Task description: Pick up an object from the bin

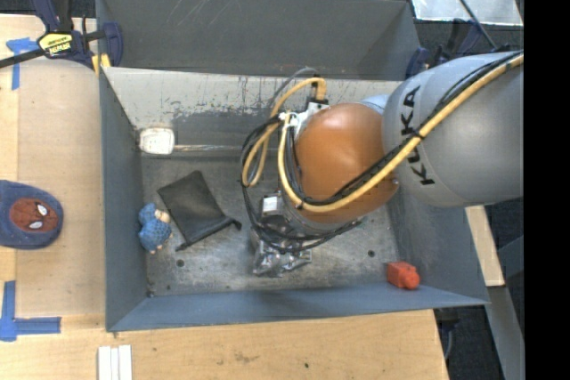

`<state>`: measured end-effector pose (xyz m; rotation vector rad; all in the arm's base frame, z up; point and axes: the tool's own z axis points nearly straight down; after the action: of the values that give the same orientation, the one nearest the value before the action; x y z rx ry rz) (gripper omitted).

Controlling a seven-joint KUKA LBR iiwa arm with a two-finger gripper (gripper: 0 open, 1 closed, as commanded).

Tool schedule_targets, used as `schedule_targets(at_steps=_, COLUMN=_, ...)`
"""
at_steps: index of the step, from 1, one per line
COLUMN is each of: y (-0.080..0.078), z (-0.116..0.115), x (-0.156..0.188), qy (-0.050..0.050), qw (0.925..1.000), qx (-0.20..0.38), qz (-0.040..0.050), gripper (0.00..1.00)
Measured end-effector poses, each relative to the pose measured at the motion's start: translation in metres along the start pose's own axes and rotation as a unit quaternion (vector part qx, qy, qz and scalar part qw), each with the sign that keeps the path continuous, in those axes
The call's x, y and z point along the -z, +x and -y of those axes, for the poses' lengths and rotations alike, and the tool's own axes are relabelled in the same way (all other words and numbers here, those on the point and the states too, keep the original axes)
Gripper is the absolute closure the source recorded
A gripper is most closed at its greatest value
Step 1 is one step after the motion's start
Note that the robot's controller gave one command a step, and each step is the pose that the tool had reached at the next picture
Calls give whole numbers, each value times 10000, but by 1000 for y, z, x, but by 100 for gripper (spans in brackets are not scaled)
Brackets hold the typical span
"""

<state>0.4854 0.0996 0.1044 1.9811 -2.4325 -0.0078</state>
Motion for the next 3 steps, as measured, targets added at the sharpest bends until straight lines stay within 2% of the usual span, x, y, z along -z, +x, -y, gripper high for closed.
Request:
schedule_targets(at_steps=1, y=0, z=2, x=4, qy=37, qw=10000, qx=-8, qz=12, gripper=0)
schedule_targets(at_steps=2, y=19, z=91, x=71, qy=90, qw=9976, qx=-692, qz=25, gripper=0)
schedule_targets(at_steps=3, y=53, z=45, x=-17, qy=27, qw=9983, qx=578, qz=4, gripper=0)
